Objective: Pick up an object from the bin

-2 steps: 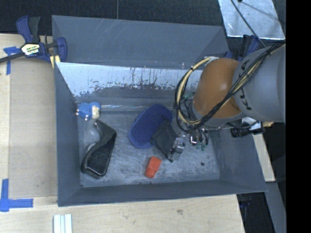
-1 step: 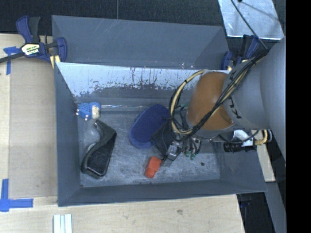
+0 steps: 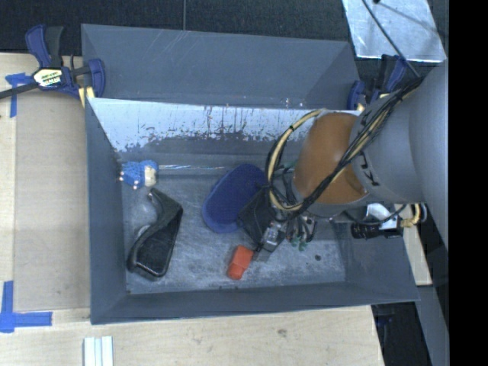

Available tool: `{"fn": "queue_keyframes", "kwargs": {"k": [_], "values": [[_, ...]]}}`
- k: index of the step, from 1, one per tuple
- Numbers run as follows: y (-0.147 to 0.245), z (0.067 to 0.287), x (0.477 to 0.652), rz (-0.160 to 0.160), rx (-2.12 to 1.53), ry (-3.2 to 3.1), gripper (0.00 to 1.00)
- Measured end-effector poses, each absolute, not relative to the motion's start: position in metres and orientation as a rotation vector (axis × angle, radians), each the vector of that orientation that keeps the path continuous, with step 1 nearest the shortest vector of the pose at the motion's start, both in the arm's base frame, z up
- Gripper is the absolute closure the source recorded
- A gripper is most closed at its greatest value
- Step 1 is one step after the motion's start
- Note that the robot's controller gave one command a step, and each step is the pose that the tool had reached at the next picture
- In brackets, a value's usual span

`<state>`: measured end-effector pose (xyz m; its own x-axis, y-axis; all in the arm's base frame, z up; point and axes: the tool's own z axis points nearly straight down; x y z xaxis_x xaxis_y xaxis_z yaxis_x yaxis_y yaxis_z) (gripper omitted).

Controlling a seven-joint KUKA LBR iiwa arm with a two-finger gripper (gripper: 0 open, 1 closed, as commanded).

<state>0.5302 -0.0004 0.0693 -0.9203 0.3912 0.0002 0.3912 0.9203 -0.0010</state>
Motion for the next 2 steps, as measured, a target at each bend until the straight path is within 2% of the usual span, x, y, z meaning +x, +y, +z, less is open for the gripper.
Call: {"fn": "queue_keyframes", "kwargs": {"k": [1, 2], "values": [[0.0, 0.07, 0.531, 0.001, -0.627, -3.079, 1.0], [-0.001, 0.086, 0.532, 0.0, -0.622, -3.085, 1.0]]}}
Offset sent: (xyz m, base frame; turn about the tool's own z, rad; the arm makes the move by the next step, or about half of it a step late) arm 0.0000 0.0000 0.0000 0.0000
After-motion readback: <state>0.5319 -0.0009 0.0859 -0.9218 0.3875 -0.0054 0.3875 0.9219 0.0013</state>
